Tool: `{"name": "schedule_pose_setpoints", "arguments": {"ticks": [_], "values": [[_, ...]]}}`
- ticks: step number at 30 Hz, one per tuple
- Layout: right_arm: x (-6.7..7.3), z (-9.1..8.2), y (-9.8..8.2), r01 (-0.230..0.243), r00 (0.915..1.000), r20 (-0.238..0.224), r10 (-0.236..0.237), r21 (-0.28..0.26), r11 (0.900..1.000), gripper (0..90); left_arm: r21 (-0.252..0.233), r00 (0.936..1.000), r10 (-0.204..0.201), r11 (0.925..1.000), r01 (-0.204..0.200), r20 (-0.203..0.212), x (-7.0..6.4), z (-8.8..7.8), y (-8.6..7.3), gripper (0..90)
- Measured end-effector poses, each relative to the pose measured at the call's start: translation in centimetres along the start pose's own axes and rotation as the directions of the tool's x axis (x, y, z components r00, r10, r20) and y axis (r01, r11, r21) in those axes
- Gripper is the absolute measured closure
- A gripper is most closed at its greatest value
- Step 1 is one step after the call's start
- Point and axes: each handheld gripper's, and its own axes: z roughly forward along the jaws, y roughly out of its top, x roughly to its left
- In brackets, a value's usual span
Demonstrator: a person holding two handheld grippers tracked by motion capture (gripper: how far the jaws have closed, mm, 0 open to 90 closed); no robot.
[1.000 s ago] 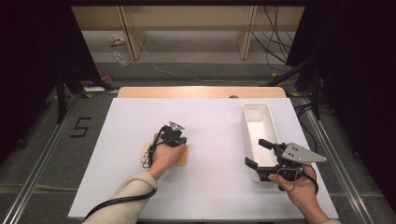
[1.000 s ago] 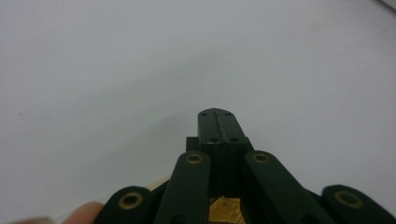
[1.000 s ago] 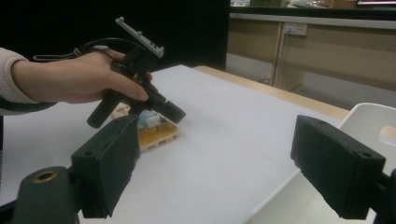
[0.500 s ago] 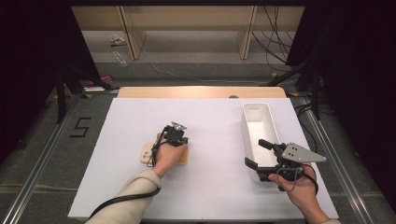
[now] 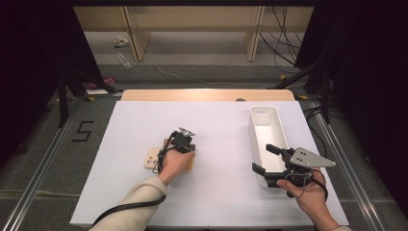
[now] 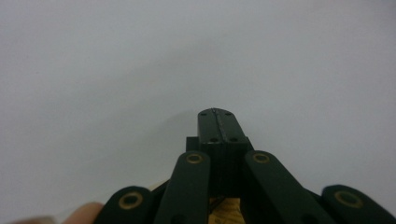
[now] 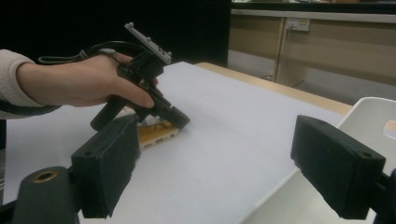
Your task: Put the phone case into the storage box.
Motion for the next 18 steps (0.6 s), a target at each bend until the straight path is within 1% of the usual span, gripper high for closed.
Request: {"name": "schedule_pose_setpoints", "arguments": {"ticks": [3,5,6,9,11,13,14,15,16,18], "values": [[0.0,0.0,0.0,0.000,1.0000,0.002,0.000,-0.001,1.000,16.5,0.011,0.9999,0.009,0.9999,-0.009,0.008,-0.2,-0.2,-0.1,89.7],[0.0,-0.1,0.0,0.000,1.0000,0.002,0.000,-0.001,1.000,16.5,0.024,0.9996,0.023,0.9995,-0.023,0.015,-0.3,-0.4,-0.3,89.7],[0.0,-0.1,0.0,-0.001,1.0000,0.003,0.001,-0.001,1.000,16.5,0.040,0.9992,0.034,0.9986,-0.034,0.022,-0.6,-0.7,-0.4,89.7],[0.0,-0.1,0.0,0.001,1.0000,0.002,-0.001,-0.002,1.000,16.5,0.062,0.9975,0.058,0.9962,-0.060,0.042,-0.8,-1.3,-0.8,89.7],[0.0,-0.1,0.0,0.001,1.0000,0.002,-0.001,-0.003,1.000,16.5,0.070,0.9968,0.065,0.9952,-0.068,0.047,-0.9,-1.5,-1.0,89.7],[0.0,-0.1,0.0,0.001,1.0000,0.003,-0.001,-0.004,1.000,16.5,0.080,0.9953,0.076,0.9935,-0.081,0.059,-1.0,-1.9,-1.4,89.7],[0.0,-0.1,0.0,0.001,1.0000,0.004,-0.001,-0.003,1.000,16.4,0.090,0.9935,0.088,0.9915,-0.094,0.072,-1.2,-2.4,-1.8,89.7],[0.0,-0.1,0.0,0.001,1.0000,0.004,-0.001,-0.003,1.000,16.5,0.090,0.9935,0.088,0.9915,-0.094,0.072,-1.2,-2.4,-1.8,89.7],[0.0,-0.1,0.0,0.000,1.0000,0.004,0.000,-0.003,1.000,16.4,0.104,0.9923,0.087,0.9900,-0.096,0.089,-1.2,-2.9,-2.2,89.7],[0.0,-0.2,0.0,0.000,1.0000,0.003,0.000,-0.003,1.000,16.4,0.112,0.9913,0.091,0.9885,-0.101,0.095,-1.3,-3.1,-2.4,89.7]]}}
